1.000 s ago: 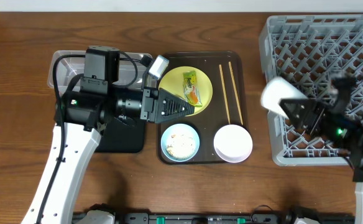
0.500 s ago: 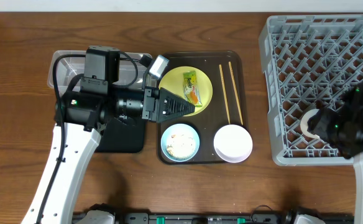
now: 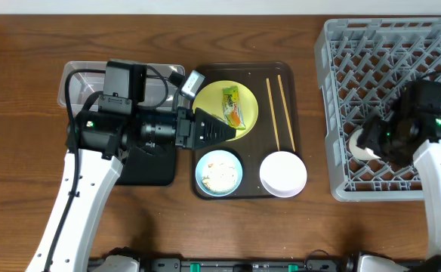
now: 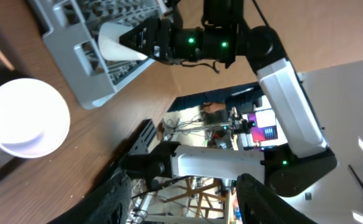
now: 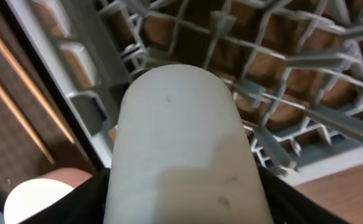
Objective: Sort waste into correct bins and load items into the dishwasher rack
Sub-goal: 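Place the white cup upside down in the grey rack with right gripper, then grasp the rim of the blue rice bowl with the left gripper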
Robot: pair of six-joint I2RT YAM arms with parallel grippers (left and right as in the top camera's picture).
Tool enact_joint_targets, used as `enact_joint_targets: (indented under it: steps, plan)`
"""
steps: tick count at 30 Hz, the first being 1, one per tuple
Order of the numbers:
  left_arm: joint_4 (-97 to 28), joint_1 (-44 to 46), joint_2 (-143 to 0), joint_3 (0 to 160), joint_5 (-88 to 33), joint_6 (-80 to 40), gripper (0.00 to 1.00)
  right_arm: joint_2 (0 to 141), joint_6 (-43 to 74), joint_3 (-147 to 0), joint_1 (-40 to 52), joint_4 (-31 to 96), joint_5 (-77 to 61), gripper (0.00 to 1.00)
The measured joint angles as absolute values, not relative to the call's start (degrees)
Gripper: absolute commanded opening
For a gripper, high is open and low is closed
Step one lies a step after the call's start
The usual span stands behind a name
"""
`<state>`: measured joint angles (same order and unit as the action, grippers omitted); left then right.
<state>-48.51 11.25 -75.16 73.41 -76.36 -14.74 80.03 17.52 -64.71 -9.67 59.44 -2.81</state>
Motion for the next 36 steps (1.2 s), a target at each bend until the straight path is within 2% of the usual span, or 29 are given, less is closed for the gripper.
enact_joint_targets:
  steps: [2,5,10,15,19,23,31,33,36]
  plan:
    - [-49.91,11.31,-75.16,73.41,-75.55,-14.41,0.57,80.12,17.45,-64.71,-9.32,59.53,-3.01,0.82]
    - [-52.42,12.05,-75.16,73.41,-72.58,-13.91,0.57,79.81,17.58,-64.75,-9.23,59.96,-3.62,0.82]
    - [-55.64,16.64,-75.16,73.41,-61.34,-13.47,0.57,76.62,17.61,-64.93,-9.23,60.58,-6.44,0.85]
    - [-56.40,24.77,-75.20,73.38,-41.78,-13.76,0.57,68.82,16.80,-65.58,-9.23,59.88,-11.79,0.91]
    - [-55.68,32.67,-76.66,72.99,-24.32,-16.47,0.57,64.16,16.01,-65.98,-9.23,59.68,-17.10,0.91]
    - [-53.47,39.51,-83.07,72.51,-12.60,-21.91,0.53,62.67,15.88,-65.98,-9.17,60.01,-20.99,0.91]
    - [-49.21,45.93,-100.79,72.12,-4.89,-30.70,0.51,62.74,15.86,-65.95,-9.13,61.10,-23.55,0.91]
    - [-48.82,46.09,-103.90,71.83,-3.86,-32.27,0.46,62.72,15.86,-65.95,-9.13,61.34,-23.66,0.91]
    - [-47.68,46.09,-107.37,71.70,-2.79,-34.09,0.29,62.72,15.86,-65.95,-9.13,61.52,-23.77,0.91]
